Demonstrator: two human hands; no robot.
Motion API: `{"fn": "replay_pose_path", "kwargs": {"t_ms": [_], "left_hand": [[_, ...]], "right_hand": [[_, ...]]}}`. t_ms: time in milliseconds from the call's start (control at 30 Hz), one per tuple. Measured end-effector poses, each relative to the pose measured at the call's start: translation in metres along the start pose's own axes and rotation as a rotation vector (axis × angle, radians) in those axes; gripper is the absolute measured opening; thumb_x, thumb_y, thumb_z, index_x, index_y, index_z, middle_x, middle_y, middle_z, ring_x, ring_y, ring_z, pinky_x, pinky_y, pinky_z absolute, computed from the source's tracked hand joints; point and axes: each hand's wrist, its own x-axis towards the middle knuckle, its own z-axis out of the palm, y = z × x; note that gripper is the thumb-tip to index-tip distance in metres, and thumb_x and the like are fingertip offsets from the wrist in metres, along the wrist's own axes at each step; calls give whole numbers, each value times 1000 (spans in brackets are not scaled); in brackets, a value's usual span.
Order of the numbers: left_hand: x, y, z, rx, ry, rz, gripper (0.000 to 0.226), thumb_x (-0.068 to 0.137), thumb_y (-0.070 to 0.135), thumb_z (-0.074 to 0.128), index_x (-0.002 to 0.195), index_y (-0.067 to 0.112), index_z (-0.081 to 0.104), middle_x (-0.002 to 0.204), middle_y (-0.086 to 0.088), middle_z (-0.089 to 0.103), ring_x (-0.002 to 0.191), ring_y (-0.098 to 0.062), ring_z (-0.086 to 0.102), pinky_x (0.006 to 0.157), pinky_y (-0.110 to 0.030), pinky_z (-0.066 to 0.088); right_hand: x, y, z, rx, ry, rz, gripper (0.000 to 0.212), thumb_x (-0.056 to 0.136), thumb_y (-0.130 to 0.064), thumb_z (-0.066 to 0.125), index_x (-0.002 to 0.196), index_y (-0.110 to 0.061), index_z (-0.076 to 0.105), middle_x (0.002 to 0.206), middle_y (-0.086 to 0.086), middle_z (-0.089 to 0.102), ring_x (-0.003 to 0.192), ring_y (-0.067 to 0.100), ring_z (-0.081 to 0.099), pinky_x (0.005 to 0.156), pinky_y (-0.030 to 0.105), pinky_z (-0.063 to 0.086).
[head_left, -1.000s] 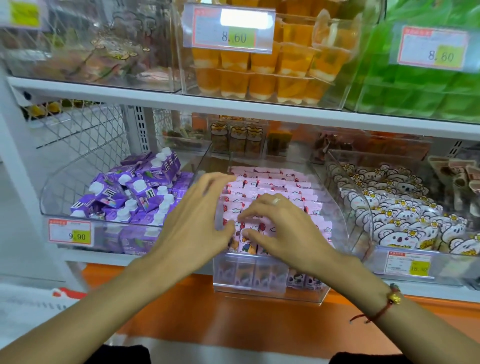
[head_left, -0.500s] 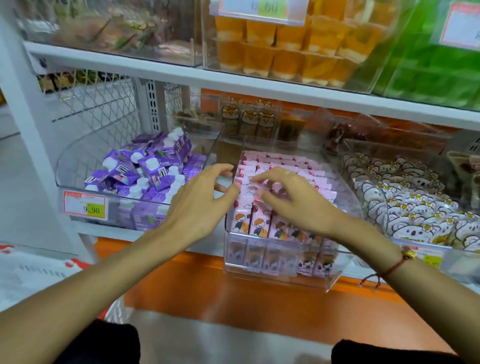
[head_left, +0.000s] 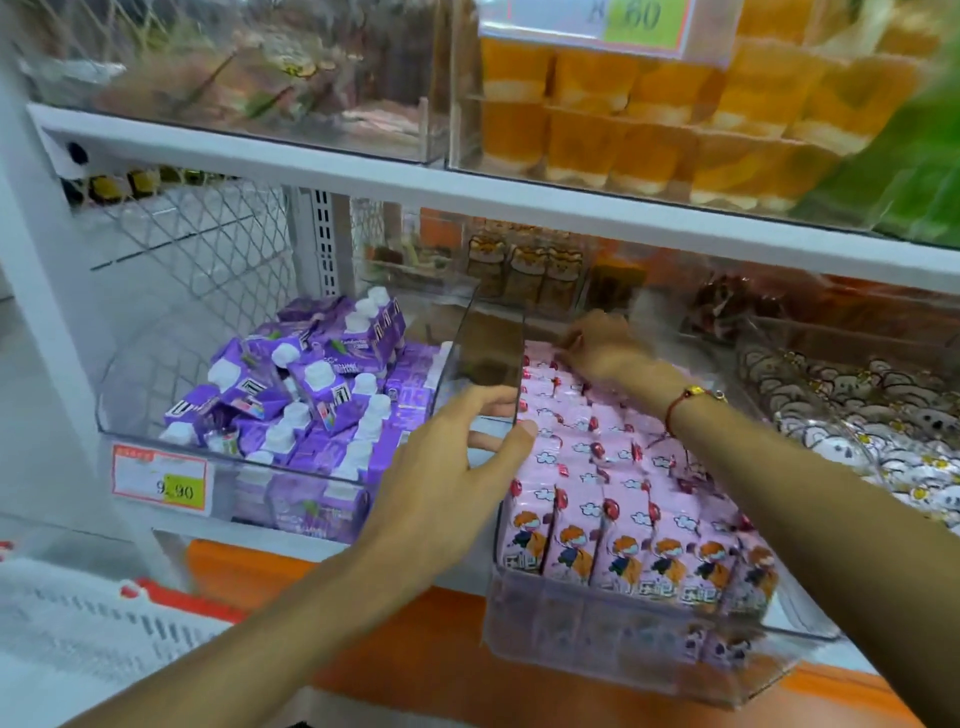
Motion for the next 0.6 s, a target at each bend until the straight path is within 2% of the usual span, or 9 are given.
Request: {"fn": "replay_pose_path", "kwargs": {"t_ms": [100, 167, 267, 433, 500, 533, 600], "left_hand": [[0, 1, 0, 0, -1, 0, 21, 87, 45, 57, 107, 48, 54, 102, 36, 57, 88, 16, 55, 82, -20, 46], [0, 1, 0, 1, 7, 1, 22, 88, 44, 58, 109, 46, 56, 104, 35, 58, 87, 14, 57, 83, -20, 47], [-1, 1, 0, 2, 7, 0, 25, 88, 44, 58, 113, 44, 57, 105, 35, 59, 85, 13, 58, 84, -23, 48], [-2, 1, -3, 11, -13, 3, 26, 88, 47, 56, 113, 42, 58, 108, 33, 59, 87, 10, 60, 87, -26, 50], [-1, 1, -4, 22, -19, 1, 27, 88, 48, 56, 113, 41, 59, 108, 32, 60, 88, 10, 60, 87, -26, 49], [-1, 0, -4, 27, -21, 2, 26, 88, 49, 55, 113, 41, 58, 108, 31, 60, 90, 10, 59, 86, -25, 48], [-1, 0, -4, 37, -16, 13, 22, 88, 50, 54, 109, 44, 56, 107, 30, 59, 93, 12, 56, 83, -20, 46]], "right_hand": [[5, 2, 0, 40, 3, 51, 16, 94, -21, 59, 99, -13, 71, 96, 7, 69, 84, 23, 66, 71, 32, 54], [3, 2, 2, 42, 54, 34, 17, 96, -20, 56, 99, -11, 70, 95, 8, 69, 82, 22, 64, 65, 28, 47], [-4, 4, 5, 55, 169, -20, 17, 95, -19, 56, 95, -11, 71, 96, 6, 65, 78, 20, 59, 64, 26, 43], [-6, 5, -8, 317, 408, -32, 12, 93, -18, 60, 94, -12, 70, 104, 3, 65, 82, 15, 56, 70, 19, 40], [-12, 6, -10, 407, 476, -14, 11, 94, -18, 58, 96, -12, 67, 100, 0, 64, 80, 12, 54, 62, 11, 37], [-18, 6, -11, 471, 529, -12, 12, 95, -16, 56, 98, -10, 65, 99, 1, 64, 80, 13, 55, 59, 11, 37], [-33, 6, -13, 641, 637, -1, 13, 97, -11, 52, 102, -5, 62, 100, 6, 65, 79, 15, 57, 64, 18, 43]]}}
